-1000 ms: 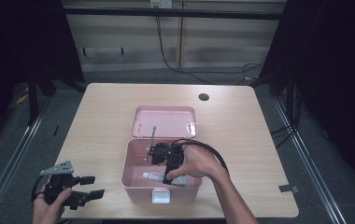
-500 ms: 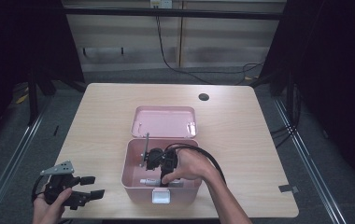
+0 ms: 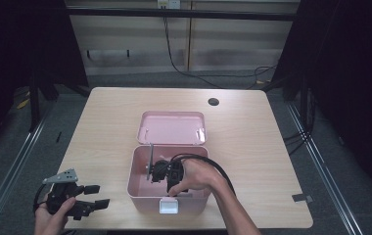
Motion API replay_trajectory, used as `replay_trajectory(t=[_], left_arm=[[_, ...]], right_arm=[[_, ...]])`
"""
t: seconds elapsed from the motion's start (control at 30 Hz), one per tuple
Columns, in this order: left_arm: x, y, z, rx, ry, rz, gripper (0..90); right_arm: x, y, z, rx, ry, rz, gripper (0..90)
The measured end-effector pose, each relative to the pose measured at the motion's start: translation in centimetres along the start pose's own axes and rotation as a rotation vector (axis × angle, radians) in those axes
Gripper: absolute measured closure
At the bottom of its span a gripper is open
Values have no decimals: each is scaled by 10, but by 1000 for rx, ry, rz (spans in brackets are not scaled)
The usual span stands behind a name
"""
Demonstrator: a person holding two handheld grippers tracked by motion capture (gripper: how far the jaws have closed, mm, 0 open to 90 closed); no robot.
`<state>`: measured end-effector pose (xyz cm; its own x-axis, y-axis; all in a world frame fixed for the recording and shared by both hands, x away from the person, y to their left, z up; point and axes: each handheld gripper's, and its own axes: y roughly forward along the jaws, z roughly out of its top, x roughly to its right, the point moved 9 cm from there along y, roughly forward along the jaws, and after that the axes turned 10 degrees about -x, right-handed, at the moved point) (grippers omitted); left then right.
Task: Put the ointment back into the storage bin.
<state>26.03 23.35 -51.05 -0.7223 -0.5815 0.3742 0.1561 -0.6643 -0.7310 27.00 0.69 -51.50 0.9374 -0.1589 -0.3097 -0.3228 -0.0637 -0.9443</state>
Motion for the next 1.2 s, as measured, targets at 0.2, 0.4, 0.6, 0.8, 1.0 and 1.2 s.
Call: replay_trajectory(t=[0.2, 0.4, 0.6, 0.8, 1.0, 1.2], left_arm=[[0, 0, 0, 1, -9, -2, 237], [0, 0, 0, 2, -9, -2, 237], [-1, 0, 0, 5, -12, 1, 237], [-1, 0, 0, 3, -13, 1, 237], [-1, 0, 0, 4, -14, 3, 237], [-1, -1, 0, 3, -13, 3, 237]], right_arm=[[0, 2, -1, -20, -2, 9, 705], [1, 5, -1, -22, -4, 15, 705], [3, 8, -3, -26, 16, 16, 695], [4, 6, -4, -16, 31, 16, 681], [5, 4, -5, -4, 33, 9, 675], [5, -3, -6, 10, 25, -16, 668]])
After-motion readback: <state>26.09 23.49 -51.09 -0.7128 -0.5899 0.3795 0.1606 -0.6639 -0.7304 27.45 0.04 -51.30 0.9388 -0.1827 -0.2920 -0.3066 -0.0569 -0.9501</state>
